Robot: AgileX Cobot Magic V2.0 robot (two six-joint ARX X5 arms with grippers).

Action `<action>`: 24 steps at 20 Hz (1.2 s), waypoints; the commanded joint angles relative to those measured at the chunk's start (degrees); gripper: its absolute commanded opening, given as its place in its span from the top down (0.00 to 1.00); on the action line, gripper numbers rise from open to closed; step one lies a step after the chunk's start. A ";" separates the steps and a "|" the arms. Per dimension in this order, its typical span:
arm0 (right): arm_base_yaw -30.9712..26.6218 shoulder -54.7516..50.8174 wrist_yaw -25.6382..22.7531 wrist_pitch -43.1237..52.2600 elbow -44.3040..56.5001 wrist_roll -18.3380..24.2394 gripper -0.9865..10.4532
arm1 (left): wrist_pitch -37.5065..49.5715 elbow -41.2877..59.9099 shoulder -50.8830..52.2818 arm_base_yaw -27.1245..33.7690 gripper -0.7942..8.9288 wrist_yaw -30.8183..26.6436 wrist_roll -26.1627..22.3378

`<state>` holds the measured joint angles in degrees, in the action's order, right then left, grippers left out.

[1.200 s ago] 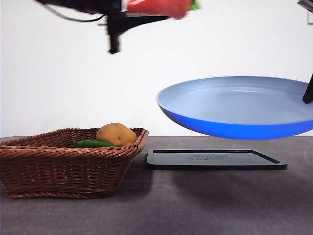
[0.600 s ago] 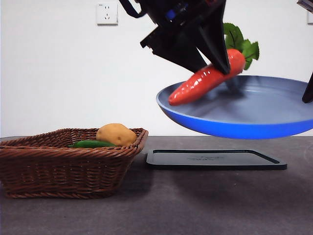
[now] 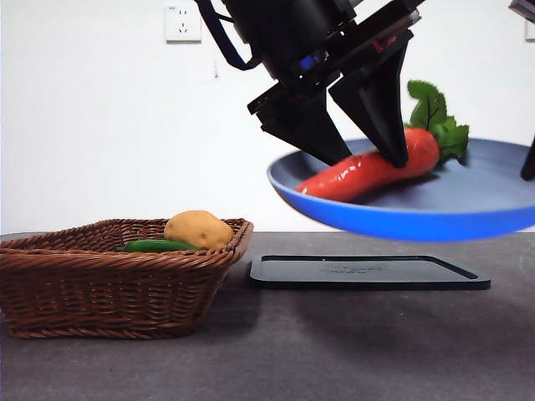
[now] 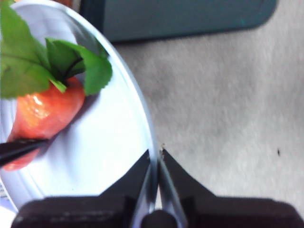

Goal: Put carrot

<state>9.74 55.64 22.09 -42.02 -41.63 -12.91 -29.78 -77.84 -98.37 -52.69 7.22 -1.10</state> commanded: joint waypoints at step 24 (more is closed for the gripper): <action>-6.12 55.76 0.26 10.36 -35.06 -2.23 0.90 | -24.15 -21.53 1.18 -0.94 0.63 0.39 -0.57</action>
<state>3.70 110.15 22.57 -31.97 -75.44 -15.22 -54.43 -98.24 -96.42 -52.86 7.62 -1.10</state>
